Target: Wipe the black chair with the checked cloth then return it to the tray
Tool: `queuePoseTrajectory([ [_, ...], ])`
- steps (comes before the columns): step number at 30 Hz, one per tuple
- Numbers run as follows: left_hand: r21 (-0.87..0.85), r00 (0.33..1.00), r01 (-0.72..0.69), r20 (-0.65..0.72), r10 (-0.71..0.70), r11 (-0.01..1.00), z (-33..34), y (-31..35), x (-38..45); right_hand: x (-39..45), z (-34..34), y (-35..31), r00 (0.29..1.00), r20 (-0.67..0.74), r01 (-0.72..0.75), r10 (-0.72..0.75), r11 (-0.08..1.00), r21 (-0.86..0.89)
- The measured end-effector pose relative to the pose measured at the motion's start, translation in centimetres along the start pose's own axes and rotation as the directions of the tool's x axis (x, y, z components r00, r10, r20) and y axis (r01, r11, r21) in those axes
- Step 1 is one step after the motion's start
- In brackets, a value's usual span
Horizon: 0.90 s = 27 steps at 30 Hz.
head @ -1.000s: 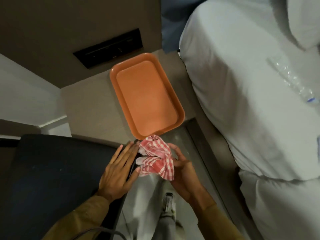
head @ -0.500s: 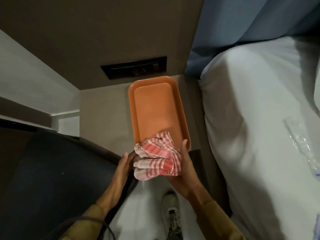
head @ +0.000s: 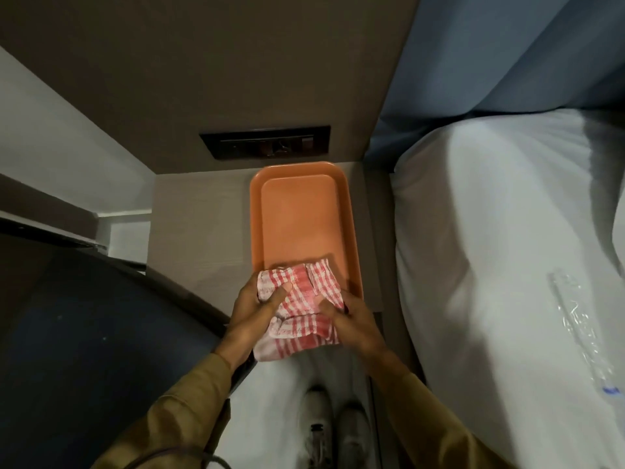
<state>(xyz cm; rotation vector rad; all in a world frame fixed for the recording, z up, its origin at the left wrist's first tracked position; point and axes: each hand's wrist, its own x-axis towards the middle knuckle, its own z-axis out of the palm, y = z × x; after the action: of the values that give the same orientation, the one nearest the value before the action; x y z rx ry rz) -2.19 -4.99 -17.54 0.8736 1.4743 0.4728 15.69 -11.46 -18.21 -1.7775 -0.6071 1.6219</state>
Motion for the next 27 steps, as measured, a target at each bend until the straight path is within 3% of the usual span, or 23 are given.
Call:
queuePoseTrajectory([
  [6,0.087,0.978,-0.208,0.004,0.209,0.974,0.3,0.0,2.4,2.3,0.5,0.8,0.965,-0.236,0.112,-0.117,0.993,-0.036],
  [8,0.229,0.960,-0.255,-0.052,0.274,0.939,0.7,-0.8,3.1,2.9,0.4,0.8,0.949,-0.279,0.125,-0.147,0.987,-0.097],
  [11,0.561,0.918,-0.300,-0.051,0.394,0.771,1.2,-2.9,2.9,3.7,0.4,0.8,0.930,-0.332,0.071,-0.155,0.965,-0.251],
  [13,0.719,0.890,-0.362,0.076,0.450,0.594,1.1,-4.1,2.9,3.7,0.3,1.2,0.934,-0.318,0.028,-0.165,0.918,-0.395],
  [15,0.871,0.928,-0.333,0.234,0.290,0.361,1.0,-4.8,3.1,3.4,0.0,2.0,0.948,-0.249,0.058,-0.199,0.877,-0.478],
  [17,0.942,0.950,-0.306,0.293,0.106,0.138,0.7,-5.3,3.3,3.3,-0.2,2.6,0.955,-0.261,0.043,-0.140,0.937,-0.347],
  [18,0.951,0.954,-0.296,0.291,0.067,0.084,0.7,-5.4,3.3,3.4,-0.1,2.7,0.959,-0.274,0.005,-0.065,0.977,-0.212],
  [20,0.957,0.957,-0.288,0.286,0.046,0.024,0.8,-6.0,3.3,4.1,0.0,3.3,0.956,-0.290,-0.072,0.053,0.996,-0.058],
  [23,0.966,0.965,-0.256,0.257,0.059,-0.028,0.9,-6.8,3.2,5.0,-0.2,3.8,0.951,-0.309,-0.077,0.001,0.969,-0.235],
  [25,0.967,0.965,-0.253,0.254,0.071,-0.016,0.8,-7.5,2.8,5.2,-0.2,4.2,0.946,-0.321,-0.037,-0.038,0.974,-0.226],
  [27,0.968,0.967,-0.250,0.250,0.052,-0.006,0.7,-7.6,2.8,4.8,0.0,4.2,0.958,-0.287,-0.055,0.018,0.991,-0.120],
])
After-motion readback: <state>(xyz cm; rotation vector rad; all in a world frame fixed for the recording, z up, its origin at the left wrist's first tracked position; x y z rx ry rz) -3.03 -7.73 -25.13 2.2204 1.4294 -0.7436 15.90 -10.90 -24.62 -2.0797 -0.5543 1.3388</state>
